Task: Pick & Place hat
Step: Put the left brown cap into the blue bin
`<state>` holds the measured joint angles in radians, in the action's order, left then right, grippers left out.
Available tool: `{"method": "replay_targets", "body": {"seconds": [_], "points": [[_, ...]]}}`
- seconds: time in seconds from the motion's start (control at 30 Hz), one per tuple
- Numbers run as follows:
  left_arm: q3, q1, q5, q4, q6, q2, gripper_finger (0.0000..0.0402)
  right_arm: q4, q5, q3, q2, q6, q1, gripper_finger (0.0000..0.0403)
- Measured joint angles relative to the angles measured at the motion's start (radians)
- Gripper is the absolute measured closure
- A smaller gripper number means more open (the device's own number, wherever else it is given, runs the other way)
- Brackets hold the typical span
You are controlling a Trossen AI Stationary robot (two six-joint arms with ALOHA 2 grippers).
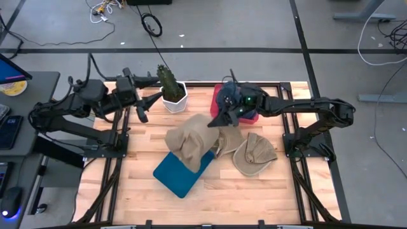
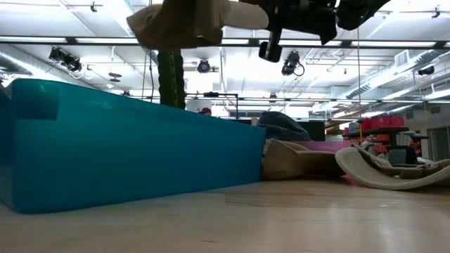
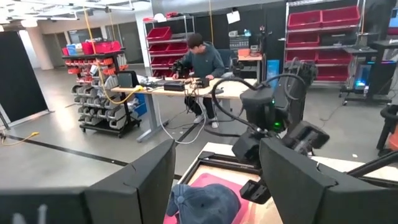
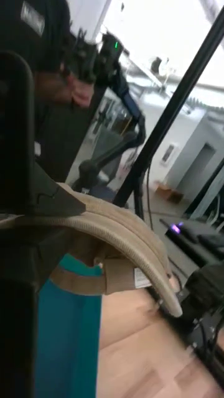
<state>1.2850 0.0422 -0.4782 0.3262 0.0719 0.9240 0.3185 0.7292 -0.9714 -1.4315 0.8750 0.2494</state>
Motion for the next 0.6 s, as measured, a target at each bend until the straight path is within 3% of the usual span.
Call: {"method": "replay_targets", "body": {"seconds": [0.37, 0.47, 0.6], "points": [[0.001, 0.0, 0.001, 0.014, -0.052, 0.024, 0.0165, -0.042, -0.144, -0.014, -0.001, -0.055, -0.083, 0.0396], [0.001, 0.0, 0.003, 0.063, -0.206, 0.026, 0.0165, -0.098, -0.165, -0.073, -0.001, -0.113, -0.098, 0.0396], [0.001, 0.001, 0.003, 0.128, -0.561, 0.02, 0.0165, -0.313, -0.213, -0.182, -0.001, -0.246, -0.099, 0.0396]]}}
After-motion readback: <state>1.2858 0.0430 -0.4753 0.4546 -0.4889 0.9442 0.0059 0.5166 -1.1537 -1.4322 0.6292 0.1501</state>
